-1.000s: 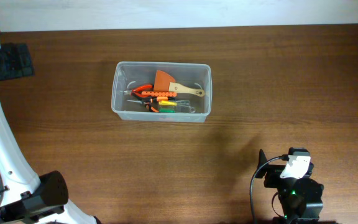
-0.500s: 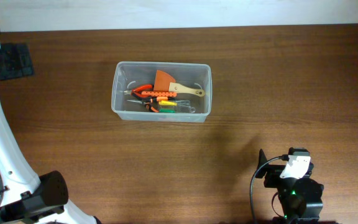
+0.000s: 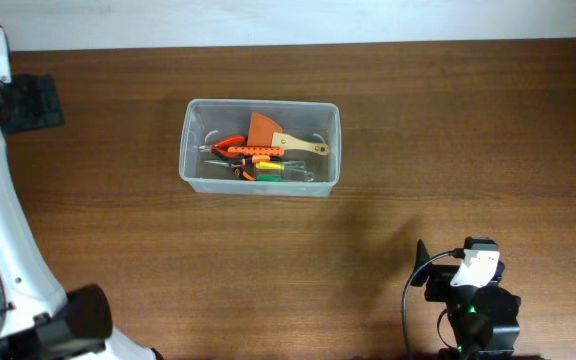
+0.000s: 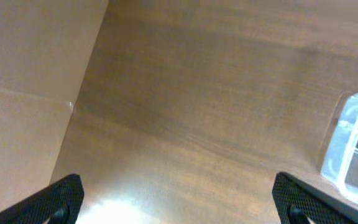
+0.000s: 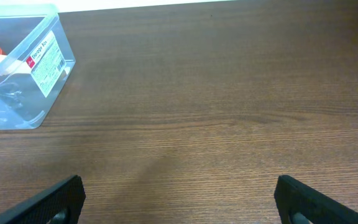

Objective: Pack container

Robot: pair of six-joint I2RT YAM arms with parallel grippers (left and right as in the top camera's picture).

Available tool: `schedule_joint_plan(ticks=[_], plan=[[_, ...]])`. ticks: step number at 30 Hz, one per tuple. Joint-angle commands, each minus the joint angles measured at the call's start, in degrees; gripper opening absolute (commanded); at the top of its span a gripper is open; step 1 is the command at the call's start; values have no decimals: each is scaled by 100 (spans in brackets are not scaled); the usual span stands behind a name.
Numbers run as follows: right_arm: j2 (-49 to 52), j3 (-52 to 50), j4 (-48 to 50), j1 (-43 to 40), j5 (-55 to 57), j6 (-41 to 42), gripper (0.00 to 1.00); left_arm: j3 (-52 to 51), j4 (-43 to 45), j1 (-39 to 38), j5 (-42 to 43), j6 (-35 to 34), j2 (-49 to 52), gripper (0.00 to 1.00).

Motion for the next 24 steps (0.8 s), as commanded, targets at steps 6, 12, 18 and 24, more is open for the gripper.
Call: schedule_joint_plan(ticks=[6,12,18,24], plan=[[-59,-52,28,-31,-31,-17,98,-2321,2935,-968,835,-37,-2181,99],[-59,-52,28,-31,-31,-17,98,-5265,5222,-1609,1681,-98,-3963,99],[-59,-52,28,-31,-31,-17,99,-8161,6581,-1665,1836,-98,-5705,99],[-59,-52,28,-31,-31,-17,98,-10719,7893,-1663,1768,-94,-7576,99]])
